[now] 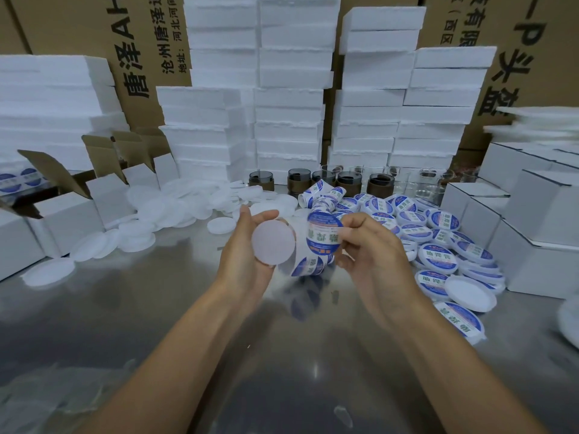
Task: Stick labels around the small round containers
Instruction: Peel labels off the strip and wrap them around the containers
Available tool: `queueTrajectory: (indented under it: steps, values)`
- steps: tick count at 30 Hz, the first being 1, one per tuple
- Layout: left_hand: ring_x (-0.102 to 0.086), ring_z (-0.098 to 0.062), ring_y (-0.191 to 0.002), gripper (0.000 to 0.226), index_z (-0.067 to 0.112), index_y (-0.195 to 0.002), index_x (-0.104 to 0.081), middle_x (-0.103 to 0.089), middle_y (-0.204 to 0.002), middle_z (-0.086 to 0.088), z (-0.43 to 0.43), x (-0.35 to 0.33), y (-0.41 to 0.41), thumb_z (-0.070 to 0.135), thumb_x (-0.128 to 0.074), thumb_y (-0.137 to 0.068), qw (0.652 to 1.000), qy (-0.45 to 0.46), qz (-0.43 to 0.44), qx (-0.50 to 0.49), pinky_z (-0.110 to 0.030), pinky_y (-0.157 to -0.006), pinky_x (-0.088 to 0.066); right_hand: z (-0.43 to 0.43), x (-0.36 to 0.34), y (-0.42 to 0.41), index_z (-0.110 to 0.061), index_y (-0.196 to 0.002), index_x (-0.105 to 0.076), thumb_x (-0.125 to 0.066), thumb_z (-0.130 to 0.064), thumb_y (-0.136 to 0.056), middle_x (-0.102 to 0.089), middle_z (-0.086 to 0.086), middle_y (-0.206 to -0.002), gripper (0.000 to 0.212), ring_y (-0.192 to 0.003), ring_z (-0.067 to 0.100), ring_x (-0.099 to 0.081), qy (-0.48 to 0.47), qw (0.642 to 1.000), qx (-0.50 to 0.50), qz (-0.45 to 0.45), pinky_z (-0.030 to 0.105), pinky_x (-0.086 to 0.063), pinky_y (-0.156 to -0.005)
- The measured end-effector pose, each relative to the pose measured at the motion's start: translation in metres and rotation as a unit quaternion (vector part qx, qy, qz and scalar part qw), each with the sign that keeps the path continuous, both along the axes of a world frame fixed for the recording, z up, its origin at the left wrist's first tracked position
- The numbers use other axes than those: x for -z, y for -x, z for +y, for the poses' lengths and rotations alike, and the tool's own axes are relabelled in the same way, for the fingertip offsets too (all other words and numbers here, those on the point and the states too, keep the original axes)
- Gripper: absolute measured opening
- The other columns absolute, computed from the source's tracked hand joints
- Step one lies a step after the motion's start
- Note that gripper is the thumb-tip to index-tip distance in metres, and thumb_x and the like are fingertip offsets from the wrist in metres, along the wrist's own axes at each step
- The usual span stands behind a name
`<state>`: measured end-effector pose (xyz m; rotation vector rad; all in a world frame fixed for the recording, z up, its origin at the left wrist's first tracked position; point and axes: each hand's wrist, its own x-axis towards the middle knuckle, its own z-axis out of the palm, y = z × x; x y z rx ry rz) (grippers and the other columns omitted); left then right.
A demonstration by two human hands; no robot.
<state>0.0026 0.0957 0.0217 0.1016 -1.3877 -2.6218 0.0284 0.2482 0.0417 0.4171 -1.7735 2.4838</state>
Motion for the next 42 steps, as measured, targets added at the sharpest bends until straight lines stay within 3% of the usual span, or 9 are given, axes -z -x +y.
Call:
queueTrajectory:
  steps: [5,8,11,22,25,29,34,38,42]
  values:
    - [-0.069,-0.023,-0.074,0.061,0.007,-0.092,-0.059,-0.070,-0.082,-0.013,0.005,-0.005,-0.007,0.055,-0.022,-0.095,0.989,-0.042,0.030,0.139,-0.027,-0.061,-0.057,-0.009,0.004,-0.007,-0.019,-0.066,-0.062,-0.064,-0.015,-0.066,-0.062,-0.009,-0.061,0.004,-0.051,0.001,-0.051,-0.037,0.997,-0.058,0.041,0.011,-0.038,-0.049]
    - [-0.067,-0.025,-0.086,0.067,0.006,-0.098,-0.060,-0.068,-0.094,-0.016,0.008,-0.004,-0.009,0.058,-0.017,-0.095,0.984,-0.008,0.027,0.176,-0.031,-0.073,-0.055,-0.011,0.006,-0.007,-0.024,-0.065,-0.067,-0.072,-0.011,-0.070,-0.066,0.000,-0.070,0.015,-0.065,0.009,-0.061,-0.097,0.992,-0.054,0.065,0.017,-0.048,-0.064]
    - [-0.065,-0.027,-0.092,0.069,0.008,-0.100,-0.061,-0.069,-0.095,-0.015,0.009,-0.003,-0.009,0.059,-0.015,-0.094,0.982,0.019,0.024,0.186,-0.033,-0.080,-0.053,-0.009,0.009,-0.004,-0.030,-0.066,-0.071,-0.070,-0.006,-0.078,-0.068,0.000,-0.070,0.026,-0.070,0.011,-0.063,-0.134,0.988,-0.042,0.066,0.022,-0.051,-0.073]
    - [-0.066,-0.025,-0.097,0.070,0.009,-0.096,-0.065,-0.071,-0.103,-0.014,0.010,0.004,-0.005,0.060,-0.018,-0.092,0.980,0.048,0.016,0.192,-0.032,-0.079,-0.056,-0.009,0.010,-0.004,-0.018,-0.065,-0.070,-0.073,-0.002,-0.075,-0.070,0.002,-0.063,0.019,-0.062,0.008,-0.067,-0.106,0.993,0.032,0.034,0.012,-0.048,-0.056]
    - [-0.067,-0.025,-0.095,0.070,0.010,-0.094,-0.068,-0.071,-0.103,-0.015,0.010,0.004,-0.005,0.060,-0.019,-0.092,0.980,0.048,0.014,0.191,-0.031,-0.077,-0.057,-0.009,0.010,-0.004,-0.018,-0.063,-0.071,-0.072,-0.003,-0.075,-0.071,0.003,-0.066,0.019,-0.064,0.008,-0.068,-0.102,0.994,0.017,0.025,0.012,-0.049,-0.057]
    - [-0.069,-0.023,-0.090,0.076,0.017,-0.075,-0.077,-0.073,-0.096,-0.013,0.011,0.004,-0.004,0.061,-0.017,-0.091,0.981,0.050,0.014,0.186,-0.030,-0.075,-0.057,-0.010,0.010,-0.004,-0.017,-0.067,-0.069,-0.071,-0.002,-0.074,-0.071,-0.002,-0.066,0.017,-0.065,0.005,-0.066,-0.109,0.993,-0.010,0.040,0.013,-0.050,-0.061]
    - [-0.065,-0.028,-0.088,0.078,0.018,-0.064,-0.075,-0.071,-0.084,-0.012,0.013,0.005,-0.001,0.065,-0.019,-0.089,0.988,0.045,0.002,0.150,-0.035,-0.079,-0.052,-0.011,0.013,-0.004,-0.018,-0.066,-0.069,-0.071,-0.006,-0.075,-0.070,-0.002,-0.071,0.015,-0.069,0.009,-0.063,-0.128,0.990,-0.035,0.043,0.015,-0.052,-0.068]
    - [-0.064,-0.030,-0.082,0.077,0.016,-0.060,-0.072,-0.069,-0.078,-0.013,0.013,0.006,-0.001,0.066,-0.020,-0.088,0.989,0.023,-0.002,0.145,-0.039,-0.082,-0.050,-0.012,0.014,-0.007,-0.023,-0.063,-0.072,-0.071,-0.022,-0.064,-0.068,-0.003,-0.070,0.002,-0.071,0.010,-0.060,-0.127,0.988,-0.073,0.039,0.019,-0.049,-0.072]
    - [-0.066,-0.030,-0.080,0.075,0.012,-0.068,-0.070,-0.070,-0.082,-0.015,0.009,0.006,-0.001,0.066,-0.022,-0.088,0.987,0.012,-0.004,0.157,-0.041,-0.085,-0.050,-0.011,0.015,-0.008,-0.025,-0.063,-0.071,-0.069,-0.010,-0.074,-0.066,-0.008,-0.065,0.019,-0.067,0.005,-0.059,-0.146,0.985,-0.087,0.043,0.015,-0.047,-0.069]
